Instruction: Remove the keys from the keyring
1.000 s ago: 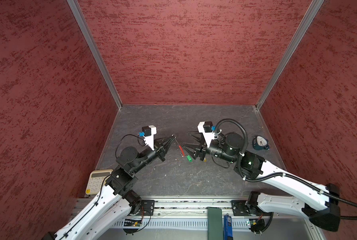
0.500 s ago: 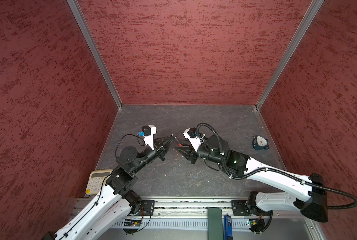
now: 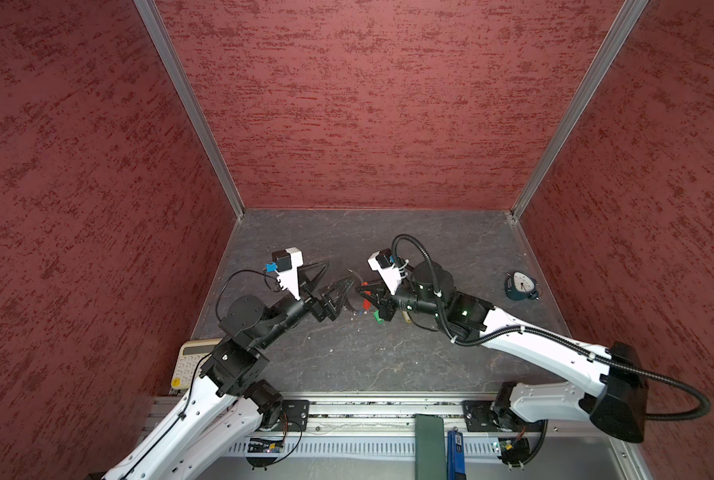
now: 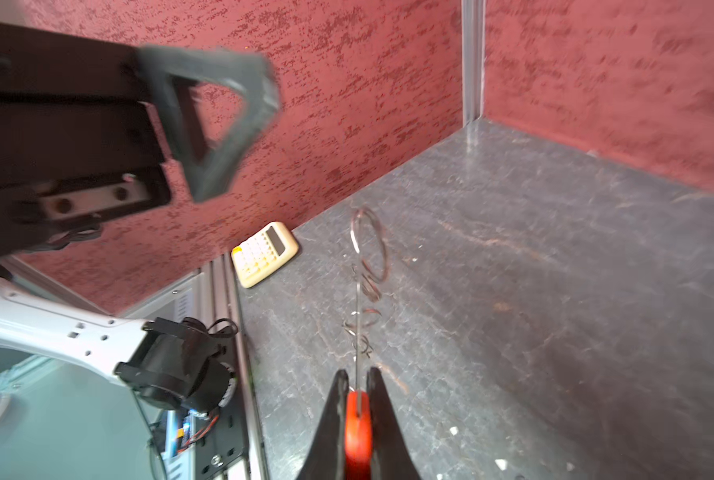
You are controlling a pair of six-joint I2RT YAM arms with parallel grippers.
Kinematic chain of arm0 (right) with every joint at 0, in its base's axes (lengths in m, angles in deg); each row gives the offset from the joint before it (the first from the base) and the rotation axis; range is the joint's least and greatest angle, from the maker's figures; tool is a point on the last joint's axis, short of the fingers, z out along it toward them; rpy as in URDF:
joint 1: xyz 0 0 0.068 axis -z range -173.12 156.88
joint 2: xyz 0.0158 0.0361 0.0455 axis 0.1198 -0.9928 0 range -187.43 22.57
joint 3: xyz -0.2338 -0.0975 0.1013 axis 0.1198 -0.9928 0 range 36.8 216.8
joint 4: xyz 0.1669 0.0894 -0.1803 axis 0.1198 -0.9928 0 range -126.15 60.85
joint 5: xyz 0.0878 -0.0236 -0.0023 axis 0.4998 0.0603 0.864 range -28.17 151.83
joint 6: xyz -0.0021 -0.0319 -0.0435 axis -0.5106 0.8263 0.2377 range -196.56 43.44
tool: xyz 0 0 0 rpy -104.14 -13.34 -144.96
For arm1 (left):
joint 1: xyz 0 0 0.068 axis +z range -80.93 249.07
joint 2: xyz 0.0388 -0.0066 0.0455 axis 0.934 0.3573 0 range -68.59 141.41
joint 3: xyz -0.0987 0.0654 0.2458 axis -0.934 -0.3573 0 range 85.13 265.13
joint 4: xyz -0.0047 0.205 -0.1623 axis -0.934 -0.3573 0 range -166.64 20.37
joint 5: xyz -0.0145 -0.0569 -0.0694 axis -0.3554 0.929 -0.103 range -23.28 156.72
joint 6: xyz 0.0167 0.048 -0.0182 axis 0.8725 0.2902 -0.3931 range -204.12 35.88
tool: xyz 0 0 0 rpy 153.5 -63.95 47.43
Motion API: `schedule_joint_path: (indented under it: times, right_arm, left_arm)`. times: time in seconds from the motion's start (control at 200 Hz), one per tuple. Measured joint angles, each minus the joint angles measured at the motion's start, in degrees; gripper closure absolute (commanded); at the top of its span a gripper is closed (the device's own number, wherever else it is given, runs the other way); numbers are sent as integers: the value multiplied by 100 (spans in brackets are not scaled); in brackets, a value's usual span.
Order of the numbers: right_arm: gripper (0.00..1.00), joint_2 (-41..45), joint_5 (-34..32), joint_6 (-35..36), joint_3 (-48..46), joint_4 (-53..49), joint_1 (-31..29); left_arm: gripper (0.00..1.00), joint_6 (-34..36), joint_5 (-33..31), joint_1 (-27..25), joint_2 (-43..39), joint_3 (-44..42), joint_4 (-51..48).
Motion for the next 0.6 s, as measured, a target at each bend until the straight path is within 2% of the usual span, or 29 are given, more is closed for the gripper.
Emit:
schedule_joint_path:
  times: [0.17, 0.331, 0.596]
  right_arm:
    - [100, -1027, 1207, -393, 74, 304, 535]
    - [100, -2304, 2070, -643, 455, 271, 682]
    - [100, -3565, 2597, -721, 1248, 39, 678]
  left_arm:
    - [1, 103, -22, 0, -328, 28, -17]
    - [0, 105, -70, 0, -374, 28, -28]
    - [1, 101, -81, 0, -365, 28, -68]
